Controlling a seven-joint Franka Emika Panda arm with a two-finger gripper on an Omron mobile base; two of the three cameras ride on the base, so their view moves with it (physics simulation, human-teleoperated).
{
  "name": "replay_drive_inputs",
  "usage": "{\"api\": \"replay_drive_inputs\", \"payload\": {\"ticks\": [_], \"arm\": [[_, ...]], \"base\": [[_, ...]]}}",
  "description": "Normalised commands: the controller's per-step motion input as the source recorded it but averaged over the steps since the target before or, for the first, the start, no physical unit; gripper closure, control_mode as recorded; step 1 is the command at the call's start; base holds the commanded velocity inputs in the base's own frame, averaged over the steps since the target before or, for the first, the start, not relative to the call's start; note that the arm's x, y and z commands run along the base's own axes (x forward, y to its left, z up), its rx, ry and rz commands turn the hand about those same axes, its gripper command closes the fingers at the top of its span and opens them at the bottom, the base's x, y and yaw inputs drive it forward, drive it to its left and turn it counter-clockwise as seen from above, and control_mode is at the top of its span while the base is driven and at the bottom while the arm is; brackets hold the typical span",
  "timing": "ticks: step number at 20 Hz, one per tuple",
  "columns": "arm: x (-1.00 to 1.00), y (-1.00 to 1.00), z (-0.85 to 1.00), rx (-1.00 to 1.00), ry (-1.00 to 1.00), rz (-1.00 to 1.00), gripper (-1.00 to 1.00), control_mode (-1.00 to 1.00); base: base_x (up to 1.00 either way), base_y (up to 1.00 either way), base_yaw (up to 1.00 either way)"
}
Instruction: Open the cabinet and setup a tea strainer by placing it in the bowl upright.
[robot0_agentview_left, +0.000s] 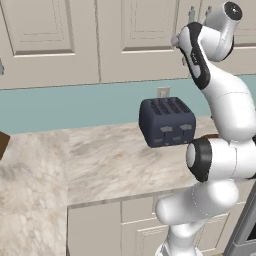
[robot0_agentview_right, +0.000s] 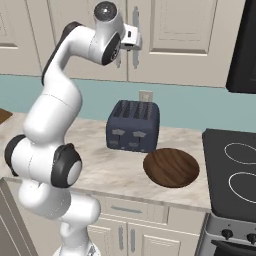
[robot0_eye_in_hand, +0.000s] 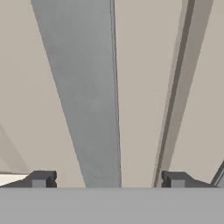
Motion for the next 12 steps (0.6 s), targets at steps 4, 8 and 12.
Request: {"api": "replay_drive_inputs", "payload": {"ticks": [4, 8, 12], "arm": [[0.51, 0.0, -0.26, 0.0, -0.14, 0.08, -1.0, -1.0], [0.51, 0.03, -0.3, 0.0, -0.2, 0.01, 1.0, -1.0], [0.49, 0.04, -0.26, 0.0, -0.2, 0.0, 1.0, -1.0]], "base": [[0.0, 0.0, 0.0], [0.0, 0.0, 0.0], [0.0, 0.0, 0.0]]}}
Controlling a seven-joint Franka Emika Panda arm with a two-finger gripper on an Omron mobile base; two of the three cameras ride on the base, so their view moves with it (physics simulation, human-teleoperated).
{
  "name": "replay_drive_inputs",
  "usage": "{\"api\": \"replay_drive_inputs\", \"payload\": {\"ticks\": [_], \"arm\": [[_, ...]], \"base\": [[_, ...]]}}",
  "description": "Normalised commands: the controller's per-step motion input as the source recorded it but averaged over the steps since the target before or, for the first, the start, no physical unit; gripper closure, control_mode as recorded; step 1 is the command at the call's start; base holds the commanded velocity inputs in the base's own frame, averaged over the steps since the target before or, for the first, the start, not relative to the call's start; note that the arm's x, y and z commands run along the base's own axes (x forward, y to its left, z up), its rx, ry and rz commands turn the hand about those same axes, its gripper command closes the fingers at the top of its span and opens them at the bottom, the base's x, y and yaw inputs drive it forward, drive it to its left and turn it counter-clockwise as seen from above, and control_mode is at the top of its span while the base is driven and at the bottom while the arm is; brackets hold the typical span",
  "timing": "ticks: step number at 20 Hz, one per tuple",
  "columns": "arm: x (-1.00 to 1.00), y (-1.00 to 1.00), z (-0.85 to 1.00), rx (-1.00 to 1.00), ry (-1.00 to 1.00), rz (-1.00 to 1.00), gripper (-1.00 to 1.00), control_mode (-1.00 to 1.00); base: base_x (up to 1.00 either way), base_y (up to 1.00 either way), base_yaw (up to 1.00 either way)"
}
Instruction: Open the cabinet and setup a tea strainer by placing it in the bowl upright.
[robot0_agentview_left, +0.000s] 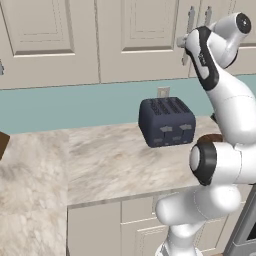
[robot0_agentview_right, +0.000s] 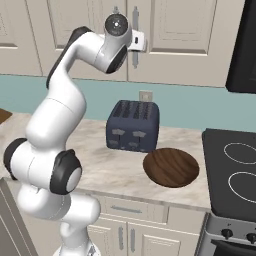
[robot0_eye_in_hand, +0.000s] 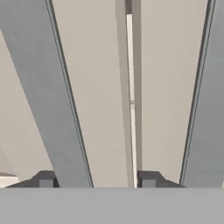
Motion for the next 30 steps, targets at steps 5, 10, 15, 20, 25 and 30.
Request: {"api": "replay_drive_inputs", "payload": {"ticks": [5, 10, 15, 20, 25, 30], "arm": [[0.47, 0.1, -0.14, 0.0, -0.12, 0.0, 1.0, -1.0], [0.31, 0.35, 0.0, 0.0, 0.0, -0.05, 1.0, -1.0], [0.23, 0.5, 0.0, -0.01, 0.11, -0.07, 1.0, -1.0], [0.23, 0.27, 0.0, 0.0, 0.06, -0.02, 1.0, -1.0], [0.07, 0.0, 0.0, 0.0, 0.0, 0.0, 1.0, -1.0], [-0.01, 0.0, 0.0, 0.0, 0.0, 0.0, 1.0, -1.0]], "base": [[0.0, 0.0, 0.0], [0.0, 0.0, 0.0], [0.0, 0.0, 0.0], [0.0, 0.0, 0.0], [0.0, 0.0, 0.0], [0.0, 0.0, 0.0]]}}
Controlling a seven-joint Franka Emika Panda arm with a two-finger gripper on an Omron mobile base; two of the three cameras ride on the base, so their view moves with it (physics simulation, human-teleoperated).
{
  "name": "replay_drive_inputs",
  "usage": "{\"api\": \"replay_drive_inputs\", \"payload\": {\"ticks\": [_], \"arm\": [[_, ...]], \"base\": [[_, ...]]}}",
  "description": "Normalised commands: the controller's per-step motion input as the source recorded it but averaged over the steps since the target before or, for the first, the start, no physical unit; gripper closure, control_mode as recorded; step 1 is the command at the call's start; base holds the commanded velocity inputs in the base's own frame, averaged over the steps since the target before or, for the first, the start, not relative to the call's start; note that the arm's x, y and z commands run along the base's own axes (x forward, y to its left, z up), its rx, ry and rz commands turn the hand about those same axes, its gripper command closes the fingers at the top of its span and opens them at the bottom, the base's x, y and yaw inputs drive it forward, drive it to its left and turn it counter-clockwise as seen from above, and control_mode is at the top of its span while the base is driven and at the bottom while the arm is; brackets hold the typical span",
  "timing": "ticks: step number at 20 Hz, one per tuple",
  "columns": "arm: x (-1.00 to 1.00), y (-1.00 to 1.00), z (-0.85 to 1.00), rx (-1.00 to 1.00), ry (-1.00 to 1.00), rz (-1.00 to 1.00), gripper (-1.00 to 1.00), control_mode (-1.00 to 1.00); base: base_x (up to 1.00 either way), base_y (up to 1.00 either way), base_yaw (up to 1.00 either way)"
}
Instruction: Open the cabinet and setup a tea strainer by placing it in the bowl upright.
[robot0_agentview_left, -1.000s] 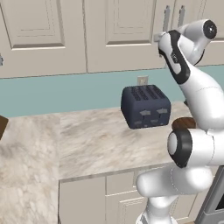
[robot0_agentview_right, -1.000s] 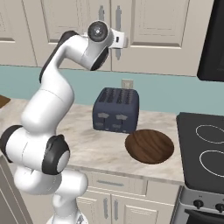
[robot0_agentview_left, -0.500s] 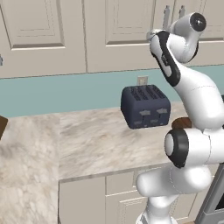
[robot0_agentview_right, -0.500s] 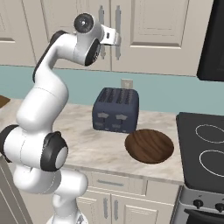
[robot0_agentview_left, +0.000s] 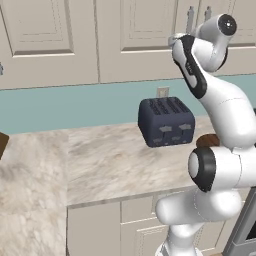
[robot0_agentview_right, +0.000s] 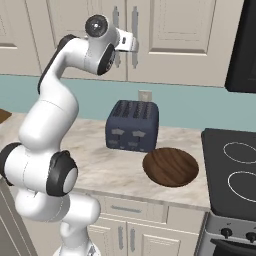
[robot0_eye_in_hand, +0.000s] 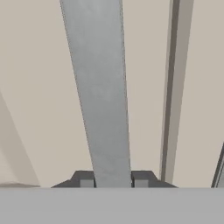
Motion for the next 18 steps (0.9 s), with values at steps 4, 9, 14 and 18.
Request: {"api": "replay_drive_inputs", "payload": {"ticks": [4, 9, 14, 18], "arm": [[-0.24, 0.03, 0.0, 0.0, 0.0, 0.0, 1.0, -1.0], [-0.44, 0.19, 0.04, -0.05, 0.06, -0.03, 1.0, -1.0], [-0.6, 0.31, 0.03, -0.06, 0.08, -0.1, 1.0, -1.0], [-0.71, 0.32, 0.01, -0.04, 0.07, -0.15, 1.0, -1.0]], "base": [[0.0, 0.0, 0.0], [0.0, 0.0, 0.0], [0.0, 0.0, 0.0], [0.0, 0.0, 0.0]]}}
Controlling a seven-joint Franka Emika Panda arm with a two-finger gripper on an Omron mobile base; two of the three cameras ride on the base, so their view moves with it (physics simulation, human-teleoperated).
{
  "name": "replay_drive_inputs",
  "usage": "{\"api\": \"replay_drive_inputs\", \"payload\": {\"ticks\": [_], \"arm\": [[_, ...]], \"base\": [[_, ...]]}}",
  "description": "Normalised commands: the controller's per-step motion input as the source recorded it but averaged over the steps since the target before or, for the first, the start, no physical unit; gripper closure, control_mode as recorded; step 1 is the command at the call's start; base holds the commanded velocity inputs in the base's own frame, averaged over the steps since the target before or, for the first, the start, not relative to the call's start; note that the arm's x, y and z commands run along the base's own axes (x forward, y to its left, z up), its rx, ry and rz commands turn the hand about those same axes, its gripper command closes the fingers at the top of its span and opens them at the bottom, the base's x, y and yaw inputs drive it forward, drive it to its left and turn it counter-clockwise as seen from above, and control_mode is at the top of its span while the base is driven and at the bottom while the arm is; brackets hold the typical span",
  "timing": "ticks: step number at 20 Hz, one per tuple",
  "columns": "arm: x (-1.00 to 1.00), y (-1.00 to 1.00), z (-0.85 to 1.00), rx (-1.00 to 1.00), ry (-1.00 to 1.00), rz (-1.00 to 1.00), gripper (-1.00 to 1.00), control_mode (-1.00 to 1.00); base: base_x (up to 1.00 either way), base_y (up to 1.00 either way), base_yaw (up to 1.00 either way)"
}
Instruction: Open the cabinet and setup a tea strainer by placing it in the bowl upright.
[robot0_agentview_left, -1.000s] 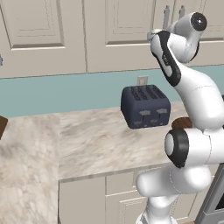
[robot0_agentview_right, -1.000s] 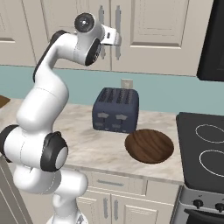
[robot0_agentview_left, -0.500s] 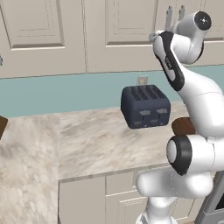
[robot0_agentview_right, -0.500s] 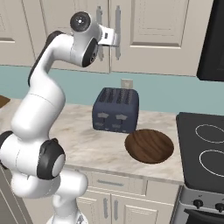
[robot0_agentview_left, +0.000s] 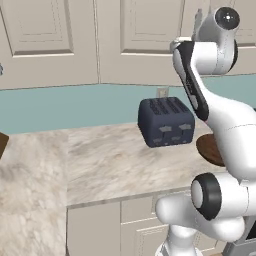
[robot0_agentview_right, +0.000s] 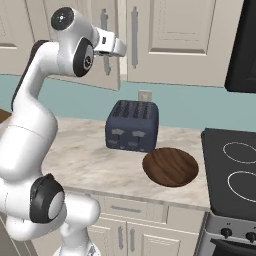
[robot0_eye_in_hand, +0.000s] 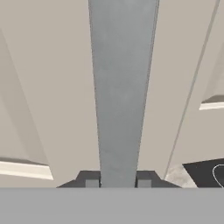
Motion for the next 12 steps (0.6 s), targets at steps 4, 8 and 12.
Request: {"api": "replay_drive_inputs", "payload": {"ticks": [4, 8, 12], "arm": [[-0.77, 0.29, 0.0, -0.02, 0.03, -0.18, 1.0, -1.0], [-0.75, 0.34, 0.0, -0.01, 0.01, -0.21, 1.0, -1.0], [-0.78, 0.37, 0.0, -0.01, 0.0, -0.21, 1.0, -1.0]], "base": [[0.0, 0.0, 0.0], [0.0, 0.0, 0.0], [0.0, 0.0, 0.0]]}}
